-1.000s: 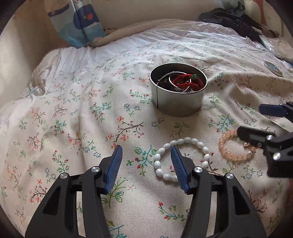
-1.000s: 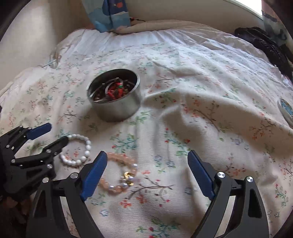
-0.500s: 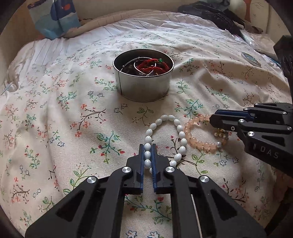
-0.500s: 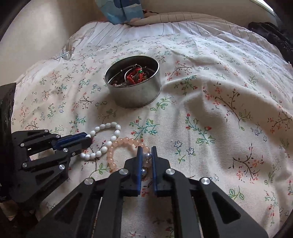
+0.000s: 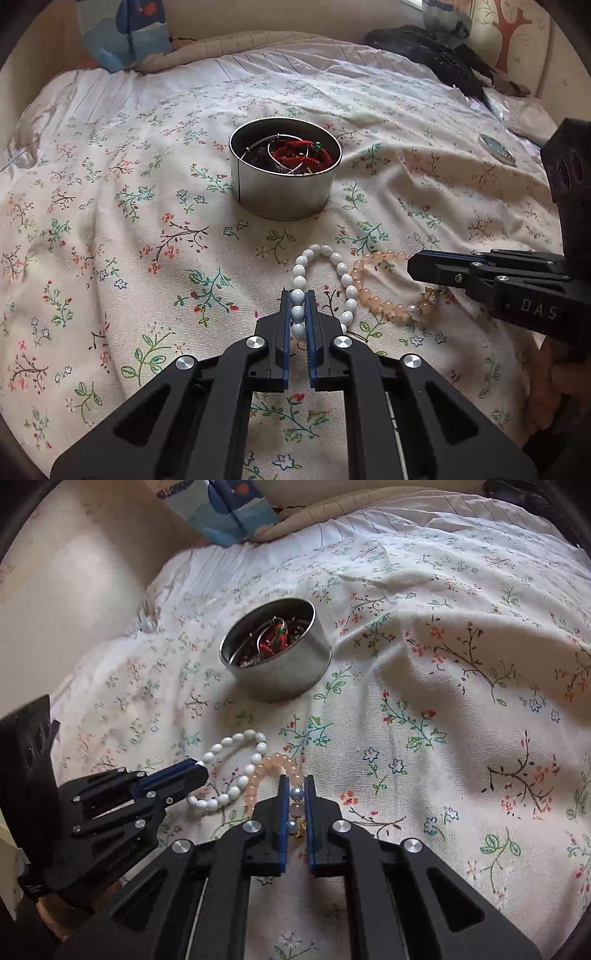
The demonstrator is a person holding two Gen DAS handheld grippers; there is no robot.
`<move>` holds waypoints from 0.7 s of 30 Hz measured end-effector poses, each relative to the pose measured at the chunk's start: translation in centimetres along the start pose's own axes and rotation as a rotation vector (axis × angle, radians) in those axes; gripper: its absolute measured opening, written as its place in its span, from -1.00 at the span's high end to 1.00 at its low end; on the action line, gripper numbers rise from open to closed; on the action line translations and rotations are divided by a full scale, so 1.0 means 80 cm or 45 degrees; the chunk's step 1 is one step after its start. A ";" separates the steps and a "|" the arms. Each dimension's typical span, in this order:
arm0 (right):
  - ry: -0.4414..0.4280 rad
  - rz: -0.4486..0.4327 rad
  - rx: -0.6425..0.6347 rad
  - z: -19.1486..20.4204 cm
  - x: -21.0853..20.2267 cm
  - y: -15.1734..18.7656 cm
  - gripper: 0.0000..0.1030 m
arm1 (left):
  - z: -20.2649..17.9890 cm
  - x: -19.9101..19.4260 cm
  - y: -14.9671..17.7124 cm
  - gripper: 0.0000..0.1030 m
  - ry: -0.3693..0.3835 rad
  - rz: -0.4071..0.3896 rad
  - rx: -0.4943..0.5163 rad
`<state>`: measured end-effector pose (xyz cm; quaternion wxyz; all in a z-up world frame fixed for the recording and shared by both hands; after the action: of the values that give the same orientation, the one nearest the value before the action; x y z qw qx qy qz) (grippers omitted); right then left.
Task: Organize jewelry
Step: 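Grasp the white bead bracelet with the left tool while the right tool grasps the pink beads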
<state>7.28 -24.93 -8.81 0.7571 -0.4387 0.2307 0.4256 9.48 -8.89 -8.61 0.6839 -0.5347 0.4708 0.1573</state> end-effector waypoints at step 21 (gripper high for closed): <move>-0.275 -0.203 0.110 0.004 -0.057 -0.013 0.83 | 0.001 -0.049 -0.006 0.87 0.016 -0.196 -0.099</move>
<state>5.73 -26.94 -4.88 0.8271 -0.3742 0.1306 0.3986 7.89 -7.88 -5.12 0.6696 -0.5965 0.4261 0.1192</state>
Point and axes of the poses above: each gripper's, at about its wrist camera, not at the fingertips, and x roughly the way its jaws point, z to its left, y to its underside, the point moved 3 cm from there along x, roughly the way its jaws point, and after that the axes turned 4 degrees about x, right-handed, at the moved point
